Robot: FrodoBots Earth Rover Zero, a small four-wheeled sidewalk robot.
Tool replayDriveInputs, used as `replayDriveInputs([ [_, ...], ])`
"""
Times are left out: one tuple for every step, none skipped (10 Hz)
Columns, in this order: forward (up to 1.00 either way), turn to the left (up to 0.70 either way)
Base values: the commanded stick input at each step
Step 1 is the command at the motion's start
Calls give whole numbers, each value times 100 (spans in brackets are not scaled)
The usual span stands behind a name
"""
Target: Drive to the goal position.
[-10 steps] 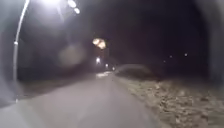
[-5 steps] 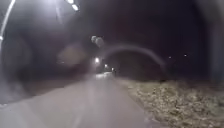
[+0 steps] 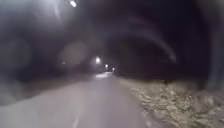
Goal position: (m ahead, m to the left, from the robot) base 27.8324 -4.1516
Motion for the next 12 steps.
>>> replayDriveInputs([
  [100, 0],
  [100, 0],
  [100, 0],
  [100, 0],
  [100, 0],
  [100, 0],
  [100, 0],
  [100, 0],
  [100, 0],
  [100, 0],
  [100, 0],
  [100, 0],
])
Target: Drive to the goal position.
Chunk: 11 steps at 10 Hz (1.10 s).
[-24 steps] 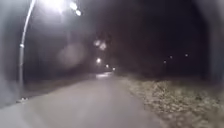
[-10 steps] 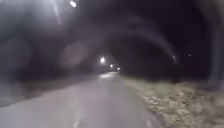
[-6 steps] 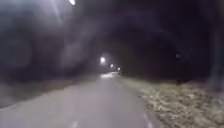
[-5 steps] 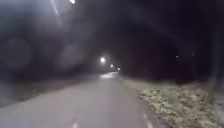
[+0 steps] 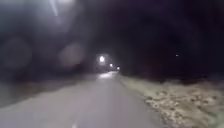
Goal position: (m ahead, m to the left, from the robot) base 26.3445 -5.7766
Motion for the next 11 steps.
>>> replayDriveInputs([
  [100, 5],
  [100, 18],
  [100, 28],
  [100, 26],
  [100, 29],
  [100, 0],
  [100, 0],
  [100, 0],
  [100, 0],
  [100, 0],
  [100, 0],
])
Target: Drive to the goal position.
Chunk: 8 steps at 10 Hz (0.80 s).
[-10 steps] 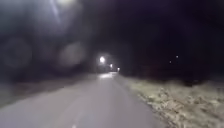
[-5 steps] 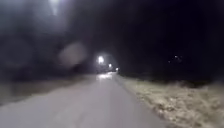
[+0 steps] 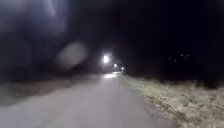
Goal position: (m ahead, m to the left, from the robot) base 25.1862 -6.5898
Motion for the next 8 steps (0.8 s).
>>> replayDriveInputs([
  [100, 0],
  [100, 0],
  [100, 0],
  [100, 0],
  [100, 0],
  [100, 0],
  [100, 0],
  [100, 0],
])
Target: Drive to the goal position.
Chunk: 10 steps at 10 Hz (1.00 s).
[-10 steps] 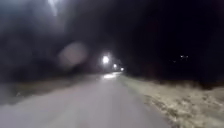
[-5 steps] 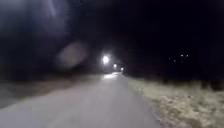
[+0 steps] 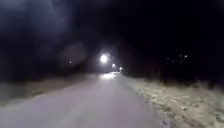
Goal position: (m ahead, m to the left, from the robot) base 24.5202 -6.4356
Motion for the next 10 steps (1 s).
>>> replayDriveInputs([
  [100, 0],
  [100, 0],
  [100, 0],
  [100, 0],
  [100, 0],
  [100, 0],
  [100, 0],
  [100, 8],
  [100, 40],
  [100, 40],
])
